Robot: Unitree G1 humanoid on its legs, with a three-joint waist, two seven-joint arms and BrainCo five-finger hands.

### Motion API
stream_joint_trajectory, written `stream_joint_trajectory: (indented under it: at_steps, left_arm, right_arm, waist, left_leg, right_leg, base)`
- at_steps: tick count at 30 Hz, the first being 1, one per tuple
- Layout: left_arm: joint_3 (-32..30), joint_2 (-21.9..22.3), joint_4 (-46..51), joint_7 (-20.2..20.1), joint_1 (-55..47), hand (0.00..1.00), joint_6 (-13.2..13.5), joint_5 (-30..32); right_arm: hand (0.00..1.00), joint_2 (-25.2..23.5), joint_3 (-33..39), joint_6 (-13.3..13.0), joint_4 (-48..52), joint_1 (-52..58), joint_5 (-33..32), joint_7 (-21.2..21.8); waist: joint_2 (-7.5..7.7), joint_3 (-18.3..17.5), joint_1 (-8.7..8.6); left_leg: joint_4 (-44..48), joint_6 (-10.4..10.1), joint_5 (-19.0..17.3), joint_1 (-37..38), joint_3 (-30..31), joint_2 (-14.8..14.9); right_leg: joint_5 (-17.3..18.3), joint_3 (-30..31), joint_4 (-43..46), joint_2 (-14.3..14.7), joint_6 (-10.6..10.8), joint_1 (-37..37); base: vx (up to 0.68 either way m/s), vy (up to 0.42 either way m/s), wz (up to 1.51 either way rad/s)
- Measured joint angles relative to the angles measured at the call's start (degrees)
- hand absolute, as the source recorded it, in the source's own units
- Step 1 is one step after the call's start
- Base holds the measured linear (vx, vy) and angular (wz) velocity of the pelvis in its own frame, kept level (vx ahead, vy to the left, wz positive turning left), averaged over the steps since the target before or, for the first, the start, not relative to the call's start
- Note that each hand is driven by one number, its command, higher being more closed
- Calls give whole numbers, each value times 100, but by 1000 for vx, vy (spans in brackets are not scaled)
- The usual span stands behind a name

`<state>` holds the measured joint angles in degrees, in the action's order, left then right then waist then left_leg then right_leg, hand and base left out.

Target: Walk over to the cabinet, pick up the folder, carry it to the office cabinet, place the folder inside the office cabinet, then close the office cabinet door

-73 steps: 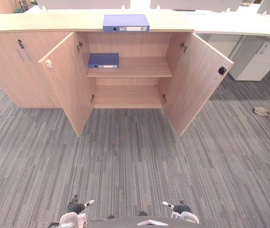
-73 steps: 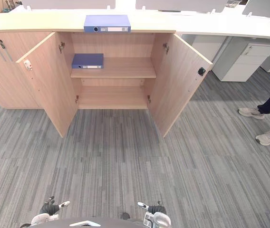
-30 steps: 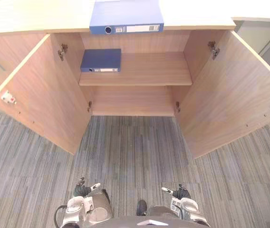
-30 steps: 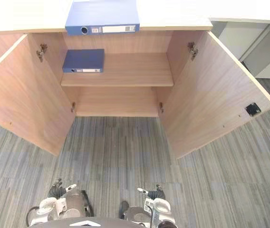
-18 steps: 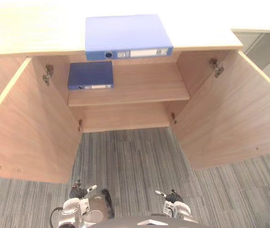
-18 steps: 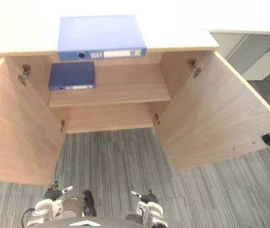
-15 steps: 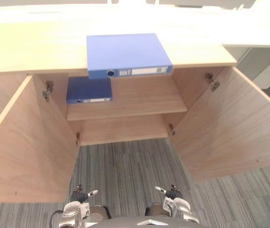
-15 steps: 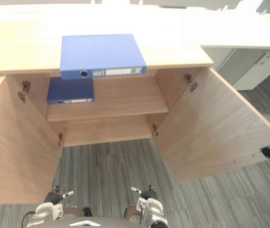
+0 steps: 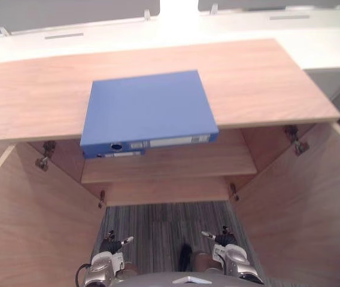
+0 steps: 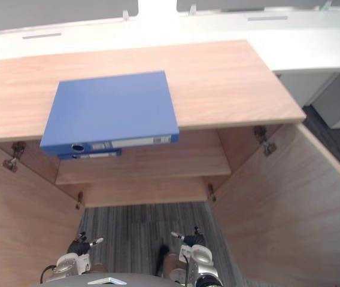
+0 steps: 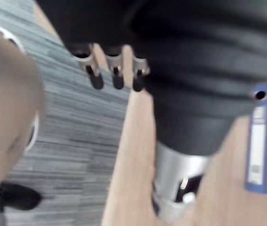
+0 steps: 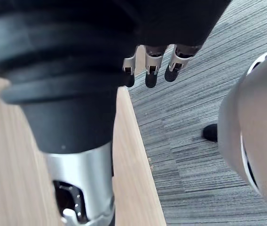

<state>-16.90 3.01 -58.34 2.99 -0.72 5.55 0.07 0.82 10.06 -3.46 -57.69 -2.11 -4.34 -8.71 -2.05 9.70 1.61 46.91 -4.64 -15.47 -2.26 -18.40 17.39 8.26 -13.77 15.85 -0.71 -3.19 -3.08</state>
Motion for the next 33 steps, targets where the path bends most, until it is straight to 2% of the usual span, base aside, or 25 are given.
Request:
stream_joint_trajectory:
  at_steps: [1,4,6,7,9,11,16,20,25,28,30,33]
  left_arm:
    - [2,-5,46,0,-4,0,14,0]
    - [11,23,150,4,4,0,42,2]
    - [20,39,131,7,10,0,42,2]
    - [31,43,112,1,32,0,44,2]
    - [40,-56,100,8,0,0,43,2]
    - [38,-133,84,7,-12,0,27,4]
    - [27,-137,88,6,-94,0,26,4]
    - [66,-133,39,21,-189,0,23,1]
    - [272,-207,48,60,-369,0,33,-59]
    - [793,-262,672,170,-651,0,37,-113]
    - [1056,-306,1485,185,-976,0,44,-120]
    - [1356,-387,2930,181,-1527,0,198,-154]
  right_arm:
    - [0,-14,-11,10,-14,10,0,0]
    - [0,-55,-20,20,-8,27,-1,-5]
    - [0,-51,-4,18,10,29,0,-8]
    - [0,-84,40,25,-3,48,4,-11]
    - [0,-187,51,19,0,147,15,-10]
    - [0,-306,172,19,-2,195,22,-10]
    - [0,-338,238,10,2,215,24,-7]
    - [0,-279,400,-10,-7,217,24,-11]
    - [0,-76,462,-8,-178,226,25,-15]
    - [0,-7,440,-8,-175,281,24,-24]
    - [0,13,326,-8,-162,331,21,-27]
    - [0,33,125,-9,-49,474,18,-29]
  waist:
    - [7,-5,26]
    - [14,-11,74]
    - [-24,-44,67]
    - [16,-79,73]
    - [253,-188,77]
    - [360,-235,81]
    - [380,-289,80]
    - [258,-310,44]
    - [210,-353,33]
    - [213,-360,40]
    - [271,-348,65]
    - [323,-337,127]
  left_leg:
    - [-162,-5,-17,-131,-120,11]
    - [-1618,92,68,-387,-321,-102]
    - [-2552,143,655,-326,-325,-219]
    - [-2782,-7,906,-230,-309,-336]
    - [-3113,35,964,-33,-385,-605]
    - [-3280,61,986,154,-427,-795]
    - [-3611,103,1067,462,-452,-1021]
    - [-4289,97,1449,746,-350,-1185]
    - [-4895,127,1779,1049,-174,-1314]
    - [-5143,167,1946,1106,-4,-1396]
    - [-5144,187,1960,1099,78,-1426]
    - [-5173,211,1973,1053,149,-1479]
  right_leg:
    - [0,43,-126,4,2,145]
    - [-23,295,-342,-1,108,366]
    - [3,393,-355,8,233,399]
    - [38,467,-367,-42,371,449]
    - [2,505,-539,-235,478,547]
    - [-31,505,-695,-402,567,740]
    - [-16,506,-780,-549,645,925]
    - [-44,408,-843,-566,679,990]
    - [-44,273,-899,-550,682,1122]
    - [-62,166,-924,-562,712,1164]
    - [-64,103,-931,-586,724,1203]
    - [-55,47,-932,-616,755,1200]
  base:
    - [278,-8,-35]
    - [255,73,-44]
    - [215,164,-35]
    - [151,135,-10]
    - [169,165,-1]
    - [147,167,6]
    - [13,57,2]
    - [-64,-26,10]
    - [-85,-17,18]
    - [-66,15,24]
    - [-42,25,19]
    - [-25,24,13]
